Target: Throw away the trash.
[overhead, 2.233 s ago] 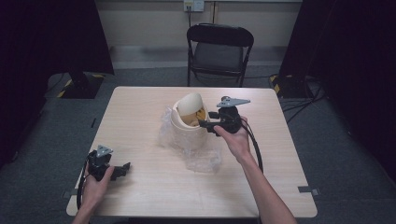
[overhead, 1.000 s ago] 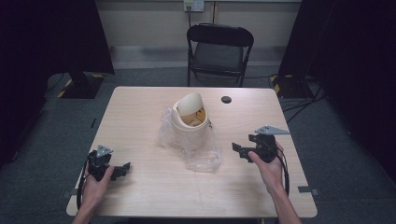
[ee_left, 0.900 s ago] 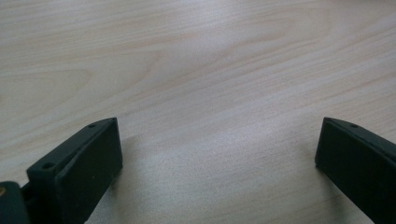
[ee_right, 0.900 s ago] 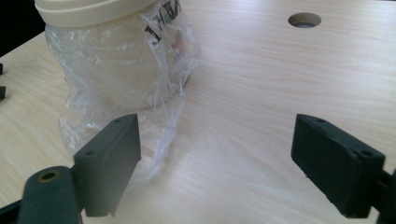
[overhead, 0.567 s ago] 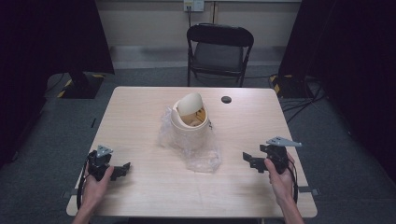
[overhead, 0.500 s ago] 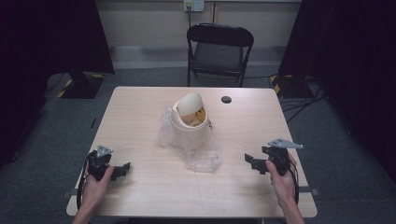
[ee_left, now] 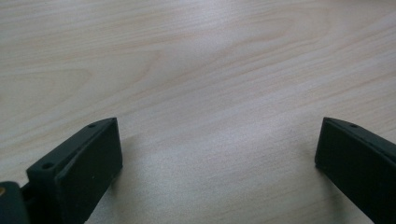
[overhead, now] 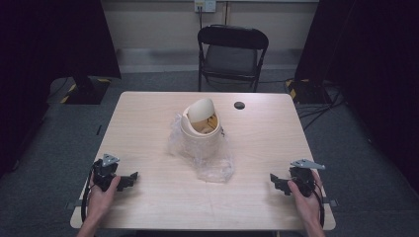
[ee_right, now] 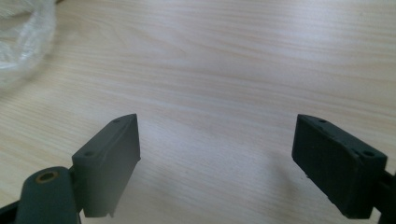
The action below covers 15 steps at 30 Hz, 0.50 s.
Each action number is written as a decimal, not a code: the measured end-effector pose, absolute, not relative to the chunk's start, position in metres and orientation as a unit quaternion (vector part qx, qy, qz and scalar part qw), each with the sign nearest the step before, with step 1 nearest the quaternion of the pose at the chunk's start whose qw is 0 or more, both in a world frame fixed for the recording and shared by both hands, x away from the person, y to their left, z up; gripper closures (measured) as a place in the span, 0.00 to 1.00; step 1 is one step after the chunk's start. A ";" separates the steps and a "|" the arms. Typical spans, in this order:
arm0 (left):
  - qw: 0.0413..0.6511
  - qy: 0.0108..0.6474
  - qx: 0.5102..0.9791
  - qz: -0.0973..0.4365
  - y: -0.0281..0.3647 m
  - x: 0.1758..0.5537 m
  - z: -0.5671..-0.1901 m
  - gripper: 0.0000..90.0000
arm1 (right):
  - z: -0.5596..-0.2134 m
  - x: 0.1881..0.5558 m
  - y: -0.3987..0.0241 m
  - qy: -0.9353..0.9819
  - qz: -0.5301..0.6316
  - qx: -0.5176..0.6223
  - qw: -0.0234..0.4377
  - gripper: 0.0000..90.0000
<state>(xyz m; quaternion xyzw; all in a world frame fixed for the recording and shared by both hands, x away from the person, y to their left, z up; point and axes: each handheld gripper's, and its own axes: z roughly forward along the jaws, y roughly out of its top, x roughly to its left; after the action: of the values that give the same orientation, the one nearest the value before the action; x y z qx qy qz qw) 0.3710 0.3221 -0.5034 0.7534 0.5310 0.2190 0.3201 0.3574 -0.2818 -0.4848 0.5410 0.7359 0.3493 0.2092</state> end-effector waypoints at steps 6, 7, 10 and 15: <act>0.320 0.531 0.754 0.219 0.322 0.371 -0.503 0.00 | -0.493 0.360 -0.284 0.732 0.336 0.554 0.210 0.16; 0.320 0.531 0.754 0.219 0.322 0.371 -0.503 0.00 | -0.497 0.359 -0.282 0.737 0.329 0.546 0.226 0.15; 0.320 0.531 0.753 0.219 0.322 0.371 -0.503 0.00 | -0.499 0.358 -0.280 0.739 0.326 0.542 0.235 0.15; 0.320 0.531 0.753 0.219 0.322 0.371 -0.503 0.00 | -0.500 0.357 -0.278 0.738 0.319 0.542 0.244 0.15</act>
<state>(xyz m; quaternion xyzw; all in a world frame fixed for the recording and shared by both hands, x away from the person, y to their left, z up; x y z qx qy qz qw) 0.3710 0.3221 -0.5034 0.7534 0.5310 0.2193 0.3200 0.3566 -0.2777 -0.4995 0.5420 0.7381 0.3195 0.2435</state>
